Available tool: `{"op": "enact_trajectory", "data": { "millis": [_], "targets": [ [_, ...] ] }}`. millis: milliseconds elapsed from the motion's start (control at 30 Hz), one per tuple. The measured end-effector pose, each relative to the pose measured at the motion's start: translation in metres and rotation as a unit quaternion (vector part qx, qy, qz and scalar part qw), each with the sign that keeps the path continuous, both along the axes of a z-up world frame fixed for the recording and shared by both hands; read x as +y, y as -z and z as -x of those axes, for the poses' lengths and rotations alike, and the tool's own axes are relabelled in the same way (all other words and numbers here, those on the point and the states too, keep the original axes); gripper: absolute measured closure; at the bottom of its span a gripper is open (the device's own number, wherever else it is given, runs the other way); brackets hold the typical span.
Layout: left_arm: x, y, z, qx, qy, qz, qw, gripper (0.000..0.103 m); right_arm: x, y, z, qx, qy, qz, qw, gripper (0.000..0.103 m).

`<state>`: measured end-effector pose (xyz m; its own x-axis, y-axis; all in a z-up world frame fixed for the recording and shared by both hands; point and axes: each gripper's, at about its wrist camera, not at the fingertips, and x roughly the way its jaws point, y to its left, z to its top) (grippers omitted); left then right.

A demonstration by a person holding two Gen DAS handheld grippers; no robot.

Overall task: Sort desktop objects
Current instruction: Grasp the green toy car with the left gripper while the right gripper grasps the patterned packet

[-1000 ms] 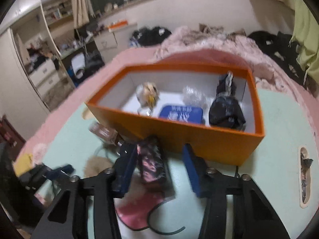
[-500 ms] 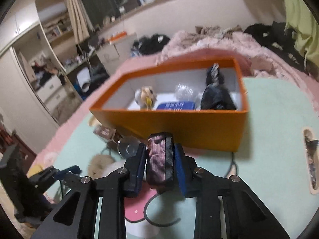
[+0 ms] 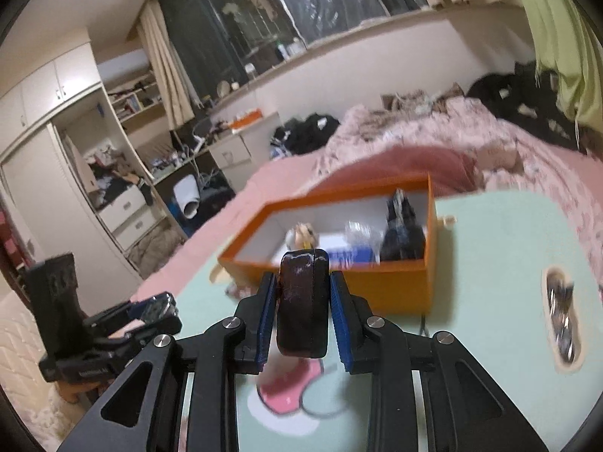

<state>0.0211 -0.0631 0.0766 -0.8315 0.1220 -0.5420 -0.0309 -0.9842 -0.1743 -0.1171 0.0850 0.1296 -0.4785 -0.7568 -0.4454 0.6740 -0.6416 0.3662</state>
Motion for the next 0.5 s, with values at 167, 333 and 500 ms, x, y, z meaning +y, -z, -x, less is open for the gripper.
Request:
{"op": "enact_trajectory", "data": {
  "millis": [167,333,500],
  "targets": [
    [0.001,-0.025,0.038,0.024,0.018,-0.012,0.9995,0.034,-0.016,-0.013,0.030,0.012,0.024,-0.003,1.000,0.076],
    [0.004,-0.034,0.085,0.033,0.010,-0.009,0.9994,0.034,-0.032,-0.005,0.051,0.008,0.049,-0.019,0.999,0.075],
    [0.006,0.015,0.134,-0.076,-0.026,0.017,0.9966,0.030,-0.038,0.027,0.053,0.015,0.083,-0.073,0.994,0.034]
  ]
}}
